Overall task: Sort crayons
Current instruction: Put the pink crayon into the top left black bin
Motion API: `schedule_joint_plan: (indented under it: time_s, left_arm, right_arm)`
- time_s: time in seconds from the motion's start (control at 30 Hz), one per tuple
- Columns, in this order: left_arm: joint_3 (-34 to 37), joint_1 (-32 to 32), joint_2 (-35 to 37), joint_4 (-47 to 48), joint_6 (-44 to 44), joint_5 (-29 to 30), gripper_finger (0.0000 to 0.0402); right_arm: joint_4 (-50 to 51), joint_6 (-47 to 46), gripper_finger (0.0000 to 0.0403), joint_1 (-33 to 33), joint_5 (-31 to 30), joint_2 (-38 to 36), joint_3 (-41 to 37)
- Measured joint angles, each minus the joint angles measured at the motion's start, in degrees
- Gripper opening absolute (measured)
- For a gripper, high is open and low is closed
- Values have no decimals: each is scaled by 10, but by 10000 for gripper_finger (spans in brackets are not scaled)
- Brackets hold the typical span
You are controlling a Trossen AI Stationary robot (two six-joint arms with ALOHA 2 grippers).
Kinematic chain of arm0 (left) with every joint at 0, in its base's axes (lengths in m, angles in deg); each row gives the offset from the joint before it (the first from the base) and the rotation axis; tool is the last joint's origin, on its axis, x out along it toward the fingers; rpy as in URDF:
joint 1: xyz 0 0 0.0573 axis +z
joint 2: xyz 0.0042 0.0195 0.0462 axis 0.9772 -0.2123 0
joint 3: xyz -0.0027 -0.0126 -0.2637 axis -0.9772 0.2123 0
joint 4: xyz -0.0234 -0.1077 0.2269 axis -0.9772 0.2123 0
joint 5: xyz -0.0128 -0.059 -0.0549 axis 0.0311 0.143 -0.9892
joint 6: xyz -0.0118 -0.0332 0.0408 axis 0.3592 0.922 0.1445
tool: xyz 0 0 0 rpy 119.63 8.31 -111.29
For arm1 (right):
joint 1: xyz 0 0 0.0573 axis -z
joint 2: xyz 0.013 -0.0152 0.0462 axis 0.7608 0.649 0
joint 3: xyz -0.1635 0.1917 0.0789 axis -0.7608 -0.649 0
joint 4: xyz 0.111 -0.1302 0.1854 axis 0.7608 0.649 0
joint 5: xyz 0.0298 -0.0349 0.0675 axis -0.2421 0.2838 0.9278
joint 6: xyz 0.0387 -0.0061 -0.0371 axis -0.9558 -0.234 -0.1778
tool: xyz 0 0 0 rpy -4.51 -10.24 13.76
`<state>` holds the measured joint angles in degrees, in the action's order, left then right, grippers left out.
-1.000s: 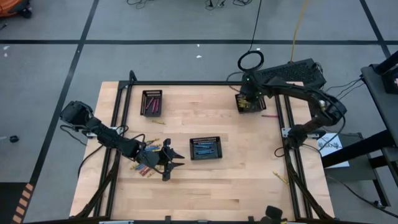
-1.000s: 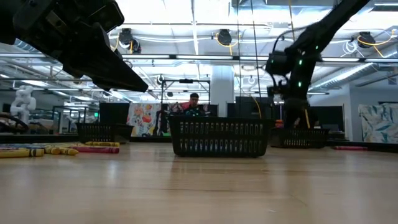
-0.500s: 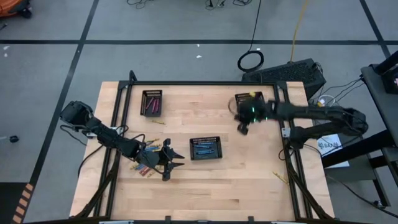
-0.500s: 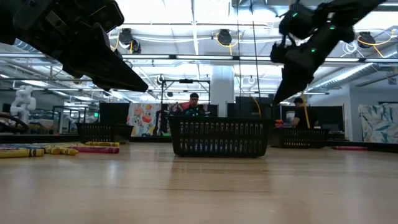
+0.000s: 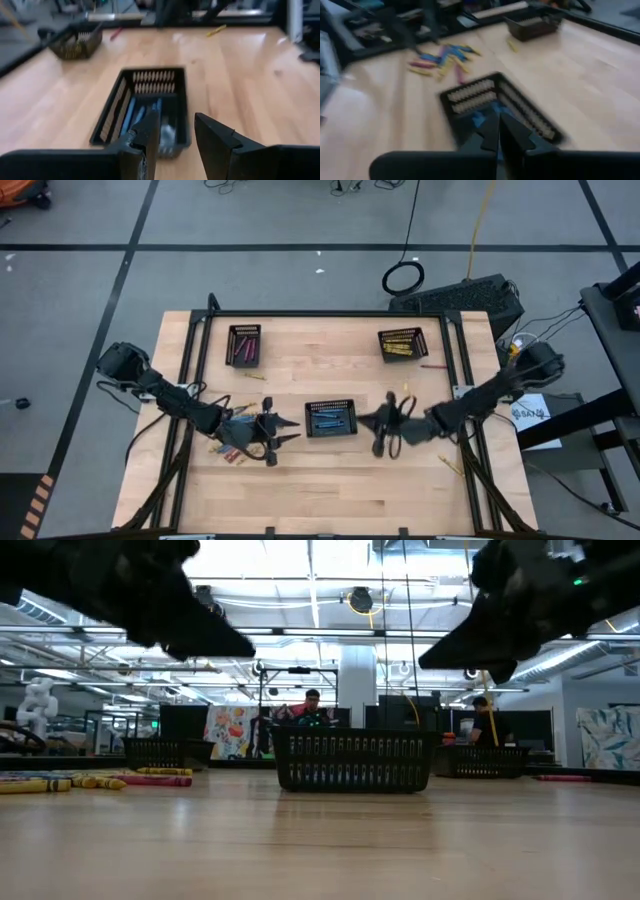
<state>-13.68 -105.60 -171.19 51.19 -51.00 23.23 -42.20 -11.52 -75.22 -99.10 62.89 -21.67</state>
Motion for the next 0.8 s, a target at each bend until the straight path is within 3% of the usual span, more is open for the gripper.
schedule_joint_plan:
  time_s: [0.13,0.23,0.43,0.6,0.67,0.8]
  left_arm:
    - [-3,-26,0,-94,-74,14,123]
    - [-23,-60,1,-125,-141,57,123]
    - [-92,-121,3,-54,-209,159,123]
    - [-181,-149,3,213,-132,178,123]
    - [-228,-155,3,371,-46,166,123]
    - [-316,-155,4,681,174,78,123]
  right_arm:
    - [-133,1,1,-46,-34,81,0]
    - [-206,2,1,-65,-49,138,4]
    - [-225,10,1,-75,-60,215,51]
    - [-226,81,0,-74,-59,248,101]
    - [-225,117,0,-75,-58,250,116]
    - [-224,170,0,-74,-58,247,133]
